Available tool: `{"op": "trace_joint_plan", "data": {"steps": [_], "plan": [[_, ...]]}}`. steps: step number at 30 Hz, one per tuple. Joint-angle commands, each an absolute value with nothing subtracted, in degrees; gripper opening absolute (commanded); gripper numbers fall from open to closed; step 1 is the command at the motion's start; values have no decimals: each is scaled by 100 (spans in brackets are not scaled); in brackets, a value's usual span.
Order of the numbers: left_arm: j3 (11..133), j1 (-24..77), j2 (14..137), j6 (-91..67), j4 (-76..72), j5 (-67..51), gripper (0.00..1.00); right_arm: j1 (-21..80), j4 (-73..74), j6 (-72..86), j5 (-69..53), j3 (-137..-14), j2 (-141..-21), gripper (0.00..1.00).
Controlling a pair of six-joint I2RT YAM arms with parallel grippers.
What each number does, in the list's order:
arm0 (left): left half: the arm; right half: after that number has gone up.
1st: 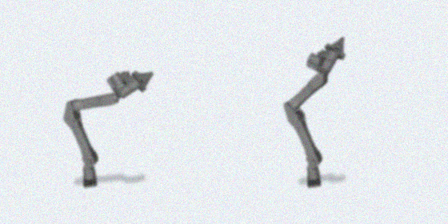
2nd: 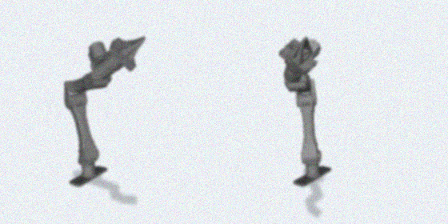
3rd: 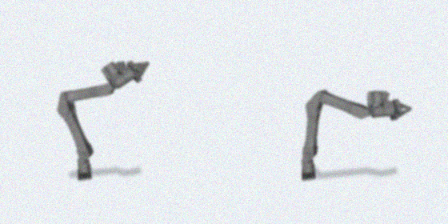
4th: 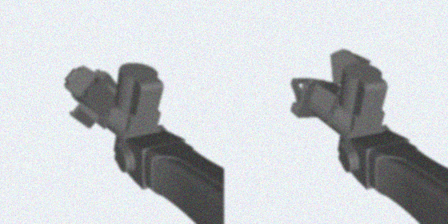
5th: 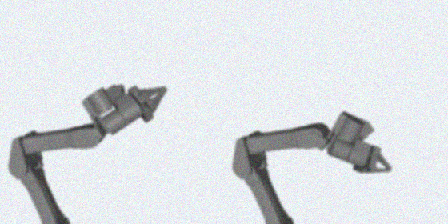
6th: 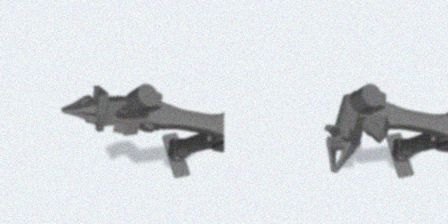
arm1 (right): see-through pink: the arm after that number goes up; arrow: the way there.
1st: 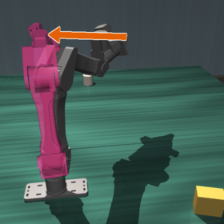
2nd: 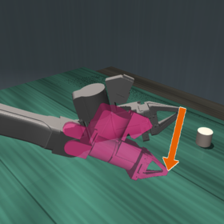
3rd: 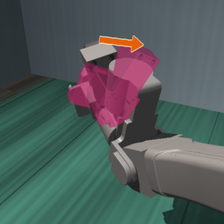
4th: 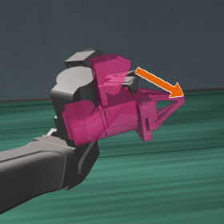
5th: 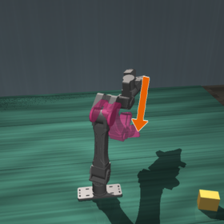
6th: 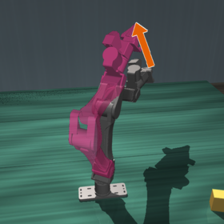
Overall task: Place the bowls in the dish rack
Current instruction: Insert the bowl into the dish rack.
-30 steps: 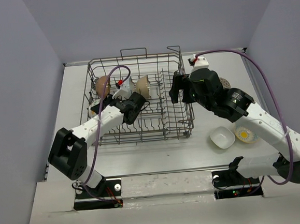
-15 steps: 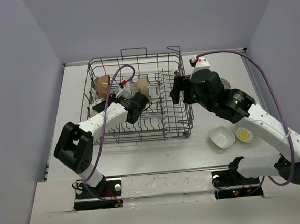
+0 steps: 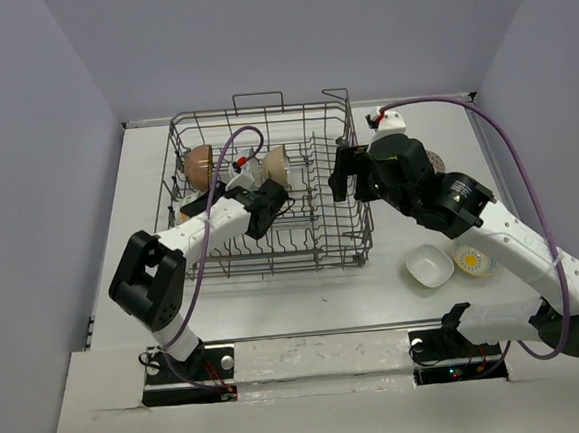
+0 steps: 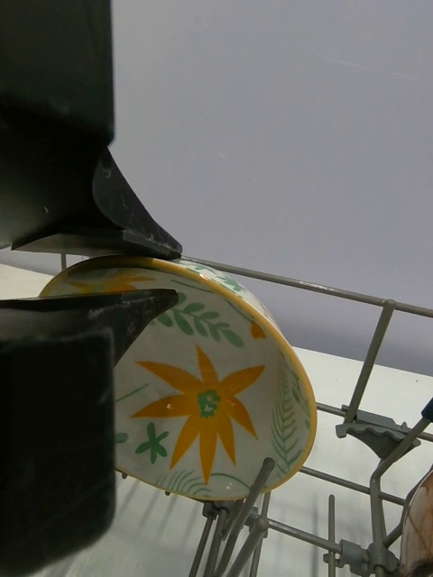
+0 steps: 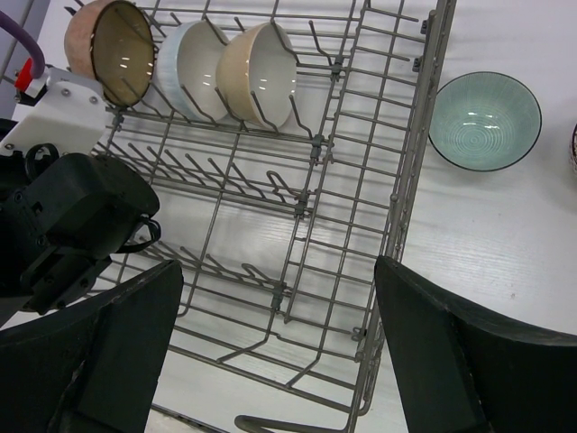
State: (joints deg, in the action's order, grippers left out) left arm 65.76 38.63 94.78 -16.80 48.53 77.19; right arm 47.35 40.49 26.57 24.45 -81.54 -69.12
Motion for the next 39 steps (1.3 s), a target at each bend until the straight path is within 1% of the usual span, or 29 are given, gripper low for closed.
{"op": "trace_joint_plan", "data": {"steps": [1, 8, 15, 18, 21, 22, 23, 26, 29, 39], "plan": [[6601, 3841, 9668, -1925, 4526, 6988, 30, 4781, 3981, 2584, 2505, -8121, -6750, 92], [6609, 3841, 9861, -1899, 4491, 6865, 38, 4781, 4025, 2575, 2522, -8183, -6776, 92], [6601, 3841, 9914, -1854, 4430, 6715, 39, 4781, 4061, 2540, 2558, -8218, -6785, 92], [6609, 3841, 9905, -1837, 4412, 6680, 43, 4781, 4052, 2540, 2566, -8235, -6794, 92], [6618, 3850, 9862, -1828, 4421, 6671, 52, 4781, 4061, 2540, 2549, -8244, -6803, 92], [6627, 3841, 9844, -1837, 4421, 6680, 52, 4781, 4069, 2523, 2558, -8235, -6811, 92], [6618, 3850, 9826, -1828, 4421, 6671, 59, 4781, 4078, 2531, 2558, -8244, -6812, 92], [6609, 3841, 9730, -1828, 4421, 6653, 70, 4781, 4078, 2523, 2558, -8244, -6812, 92], [6627, 3841, 9659, -1845, 4464, 6671, 75, 4781, 4078, 2531, 2566, -8253, -6803, 92], [6803, 3832, 9238, -2092, 4684, 6776, 81, 4781, 4104, 2531, 2566, -8271, -6812, 92]]}}
